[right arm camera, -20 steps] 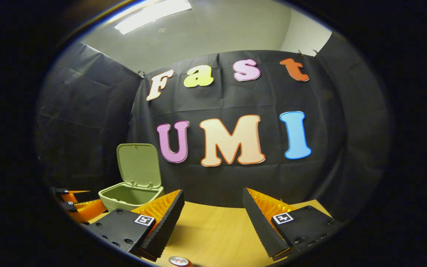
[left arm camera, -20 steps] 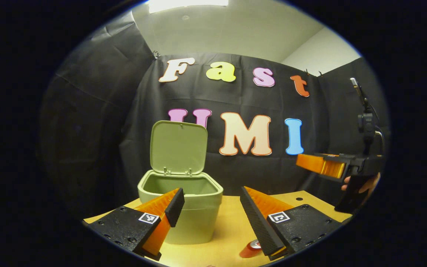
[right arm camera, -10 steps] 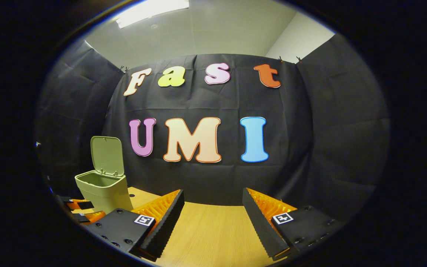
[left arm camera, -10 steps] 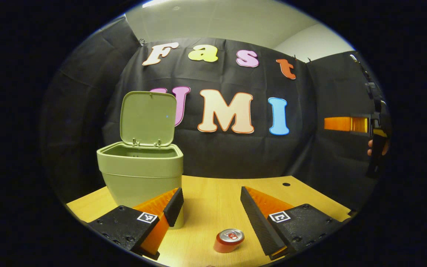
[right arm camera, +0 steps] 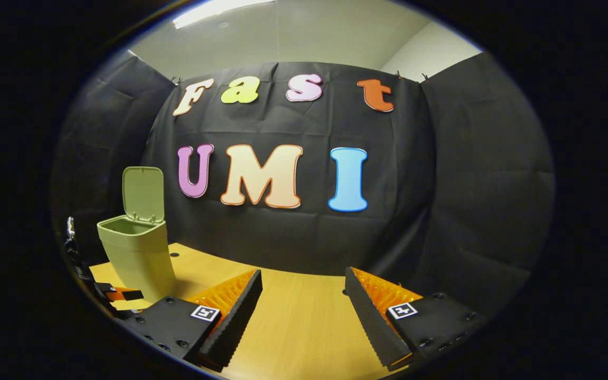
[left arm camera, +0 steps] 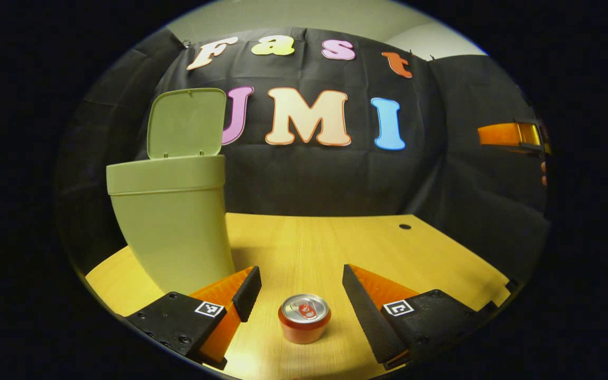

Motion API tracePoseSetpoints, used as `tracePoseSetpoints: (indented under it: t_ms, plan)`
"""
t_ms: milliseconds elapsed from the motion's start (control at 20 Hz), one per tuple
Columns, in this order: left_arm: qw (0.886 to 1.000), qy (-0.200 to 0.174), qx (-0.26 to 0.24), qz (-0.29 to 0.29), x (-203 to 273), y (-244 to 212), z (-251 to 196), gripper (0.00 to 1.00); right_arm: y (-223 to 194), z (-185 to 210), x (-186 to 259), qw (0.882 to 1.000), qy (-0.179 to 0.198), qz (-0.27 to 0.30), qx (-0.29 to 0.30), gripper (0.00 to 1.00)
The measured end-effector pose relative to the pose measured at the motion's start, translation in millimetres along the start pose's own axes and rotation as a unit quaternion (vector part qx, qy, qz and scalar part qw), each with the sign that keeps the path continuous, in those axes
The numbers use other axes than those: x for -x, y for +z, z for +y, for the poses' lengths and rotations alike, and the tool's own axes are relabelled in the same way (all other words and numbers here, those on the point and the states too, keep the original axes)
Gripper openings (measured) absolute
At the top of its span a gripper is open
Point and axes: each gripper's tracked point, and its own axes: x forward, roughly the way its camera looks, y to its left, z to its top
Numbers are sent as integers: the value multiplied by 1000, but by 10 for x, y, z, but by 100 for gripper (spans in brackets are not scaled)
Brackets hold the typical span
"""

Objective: Press the lid of the desktop garbage bin to open it, pick up the crumpled paper on the desktop and throw it into the bin, then pick up the pop can on the desktop and drop it into the bin, and finally close the garbage bin lid.

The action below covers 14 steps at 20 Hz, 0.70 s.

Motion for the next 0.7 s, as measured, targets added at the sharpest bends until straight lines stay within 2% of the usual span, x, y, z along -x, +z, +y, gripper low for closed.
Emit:
tracePoseSetpoints:
  t_ms: [300, 600, 650, 700]
  plan:
    - [999, 14, -5, 48, -107, -523, 12, 94, -344, -129, 89, 999, -9, 44, 11, 98]
    - [997, 18, 8, 71, -224, -700, 32, 94, -424, -5, 164, 998, -1, 56, 25, 98]
    - [997, 18, 10, 69, -214, -680, 44, 84, -428, 32, 173, 998, 2, 56, 26, 100]
    - [997, 16, 11, 72, -230, -683, 45, 78, -436, 67, 183, 998, 5, 57, 26, 98]
